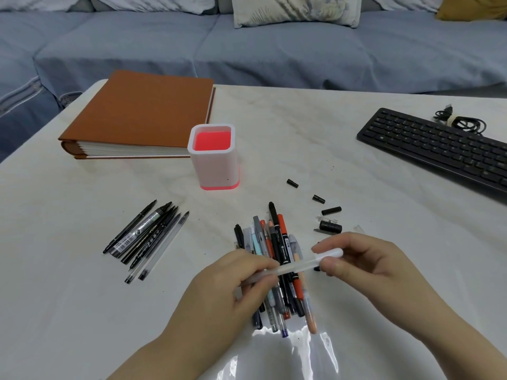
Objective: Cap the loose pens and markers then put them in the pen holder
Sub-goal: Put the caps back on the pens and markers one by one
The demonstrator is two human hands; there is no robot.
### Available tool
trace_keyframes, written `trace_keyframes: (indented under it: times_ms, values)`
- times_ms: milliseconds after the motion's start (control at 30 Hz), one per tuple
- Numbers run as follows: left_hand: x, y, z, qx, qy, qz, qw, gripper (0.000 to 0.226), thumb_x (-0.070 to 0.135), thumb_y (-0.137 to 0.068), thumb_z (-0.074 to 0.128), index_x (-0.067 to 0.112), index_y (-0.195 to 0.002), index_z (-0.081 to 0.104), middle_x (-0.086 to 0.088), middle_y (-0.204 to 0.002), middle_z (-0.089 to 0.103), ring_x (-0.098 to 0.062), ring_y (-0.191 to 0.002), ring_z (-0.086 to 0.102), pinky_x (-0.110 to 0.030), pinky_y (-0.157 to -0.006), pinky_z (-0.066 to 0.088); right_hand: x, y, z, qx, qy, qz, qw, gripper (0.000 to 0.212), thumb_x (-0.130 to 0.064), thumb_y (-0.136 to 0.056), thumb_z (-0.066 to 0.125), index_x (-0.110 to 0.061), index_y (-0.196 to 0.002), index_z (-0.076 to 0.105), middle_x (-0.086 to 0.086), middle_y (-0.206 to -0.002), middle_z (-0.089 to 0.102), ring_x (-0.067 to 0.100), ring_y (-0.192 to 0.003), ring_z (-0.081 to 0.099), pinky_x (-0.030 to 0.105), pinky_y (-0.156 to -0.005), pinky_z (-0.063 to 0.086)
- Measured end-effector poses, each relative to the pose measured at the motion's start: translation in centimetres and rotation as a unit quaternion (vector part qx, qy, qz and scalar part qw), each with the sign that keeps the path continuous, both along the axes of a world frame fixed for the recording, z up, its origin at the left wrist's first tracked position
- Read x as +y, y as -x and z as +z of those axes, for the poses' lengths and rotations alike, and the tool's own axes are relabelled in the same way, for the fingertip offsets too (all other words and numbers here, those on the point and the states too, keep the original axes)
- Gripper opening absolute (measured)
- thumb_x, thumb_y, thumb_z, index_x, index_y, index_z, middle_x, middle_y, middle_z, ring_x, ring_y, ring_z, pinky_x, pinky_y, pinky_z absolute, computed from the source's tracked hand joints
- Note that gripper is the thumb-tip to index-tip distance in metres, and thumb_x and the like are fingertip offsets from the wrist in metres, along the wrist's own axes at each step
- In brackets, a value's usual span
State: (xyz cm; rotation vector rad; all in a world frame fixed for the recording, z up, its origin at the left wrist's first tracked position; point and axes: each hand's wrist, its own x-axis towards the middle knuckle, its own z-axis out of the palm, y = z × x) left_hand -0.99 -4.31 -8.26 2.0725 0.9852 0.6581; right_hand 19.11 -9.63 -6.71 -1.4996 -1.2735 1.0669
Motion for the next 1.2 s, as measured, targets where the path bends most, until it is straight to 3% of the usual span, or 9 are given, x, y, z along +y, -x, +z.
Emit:
trace_keyframes:
  times_ms: [200, 300, 400, 500, 567, 667, 867, 1033, 1200]
  values:
    - [-0.2, -0.3, 0.6, -0.013, -0.010, -0.004, 1.000, 0.018, 0.037, -0.082, 0.052, 0.034, -0.094, 0.065, 0.021, -0.074, 0.058, 0.006, -0.064, 0.052, 0.000, -0.058, 0.034, 0.6, 1.3, 0.3, 0.026, -0.016, -0.017, 0.999, 0.007, -0.029, -0.068, 0.075, -0.035, -0.070, 0.071, -0.005, -0.066, 0.066, 0.008, -0.062, 0.058, 0.011, -0.062, 0.047]
    - [-0.1, -0.6, 0.8, -0.100, 0.133, 0.056, 0.984, 0.024, 0.013, -0.082, 0.064, 0.033, -0.073, 0.073, 0.013, -0.062, 0.066, 0.001, -0.053, 0.055, -0.004, -0.052, 0.037, 1.1, 1.8, 0.4, 0.061, -0.023, -0.008, 0.998, 0.013, -0.020, -0.068, 0.062, -0.030, -0.071, 0.071, -0.008, -0.063, 0.065, 0.001, -0.058, 0.058, 0.009, -0.060, 0.047]
    - [-0.3, -1.5, 1.2, -0.193, 0.316, 0.086, 0.925, 0.028, -0.002, -0.081, 0.057, 0.017, -0.069, 0.073, 0.000, -0.051, 0.063, -0.006, -0.038, 0.045, -0.012, -0.039, 0.035, 1.7, 3.2, 0.2, 0.154, -0.018, -0.042, 0.987, 0.010, -0.013, -0.077, 0.065, -0.017, -0.069, 0.068, -0.009, -0.051, 0.057, -0.001, -0.050, 0.051, 0.008, -0.054, 0.043]
    - [0.1, -1.0, 1.0, -0.131, 0.219, 0.084, 0.963, 0.015, 0.015, -0.083, 0.059, 0.021, -0.078, 0.071, 0.003, -0.060, 0.067, -0.004, -0.050, 0.056, -0.015, -0.049, 0.045, 2.1, 4.4, -0.5, 0.158, 0.012, -0.056, 0.986, 0.015, -0.004, -0.083, 0.058, -0.016, -0.078, 0.066, -0.011, -0.056, 0.064, -0.003, -0.051, 0.055, 0.009, -0.056, 0.046]
    - [1.2, 0.6, -0.2, 0.024, 0.065, 0.092, 0.993, 0.017, 0.030, -0.087, 0.054, 0.024, -0.087, 0.069, 0.009, -0.078, 0.067, -0.003, -0.073, 0.060, -0.017, -0.068, 0.047, 2.2, 4.5, -0.8, 0.144, 0.034, -0.062, 0.987, 0.017, -0.006, -0.087, 0.053, -0.016, -0.083, 0.066, -0.007, -0.061, 0.067, -0.001, -0.051, 0.056, 0.012, -0.056, 0.049]
    - [3.4, 3.8, -2.5, 0.195, -0.077, 0.185, 0.960, 0.036, 0.030, -0.085, 0.040, 0.011, -0.100, 0.066, -0.002, -0.102, 0.066, -0.021, -0.093, 0.061, -0.028, -0.077, 0.045, 2.6, 3.5, -1.5, 0.075, 0.046, -0.093, 0.992, 0.018, -0.009, -0.092, 0.046, -0.015, -0.097, 0.062, -0.003, -0.066, 0.062, -0.004, -0.053, 0.056, 0.013, -0.055, 0.048]
    - [5.3, 6.7, -5.1, 0.318, -0.069, 0.229, 0.917, 0.019, -0.004, -0.073, 0.060, -0.001, -0.091, 0.064, -0.019, -0.092, 0.064, -0.040, -0.079, 0.058, -0.040, -0.059, 0.049, 4.9, 3.1, -2.9, -0.183, 0.011, -0.100, 0.978, 0.020, -0.022, -0.095, 0.041, -0.018, -0.110, 0.053, -0.006, -0.061, 0.045, 0.004, -0.052, 0.045, 0.009, -0.051, 0.036]
    - [5.6, 6.3, -5.7, 0.325, -0.063, 0.230, 0.915, 0.017, -0.007, -0.074, 0.056, -0.004, -0.090, 0.061, -0.020, -0.084, 0.060, -0.038, -0.076, 0.055, -0.040, -0.060, 0.044, 6.8, 4.9, -4.7, -0.252, 0.000, -0.078, 0.965, 0.024, -0.024, -0.093, 0.046, -0.009, -0.110, 0.054, -0.002, -0.066, 0.048, 0.011, -0.061, 0.046, 0.019, -0.059, 0.036]
    - [5.9, 5.2, -5.2, 0.317, -0.017, 0.241, 0.917, 0.023, 0.003, -0.079, 0.050, -0.001, -0.101, 0.055, -0.017, -0.090, 0.061, -0.036, -0.087, 0.054, -0.043, -0.072, 0.045, 6.2, 4.2, -5.6, -0.272, 0.005, -0.074, 0.959, 0.034, -0.027, -0.092, 0.049, -0.018, -0.125, 0.048, 0.000, -0.087, 0.051, 0.012, -0.076, 0.047, 0.022, -0.073, 0.036]
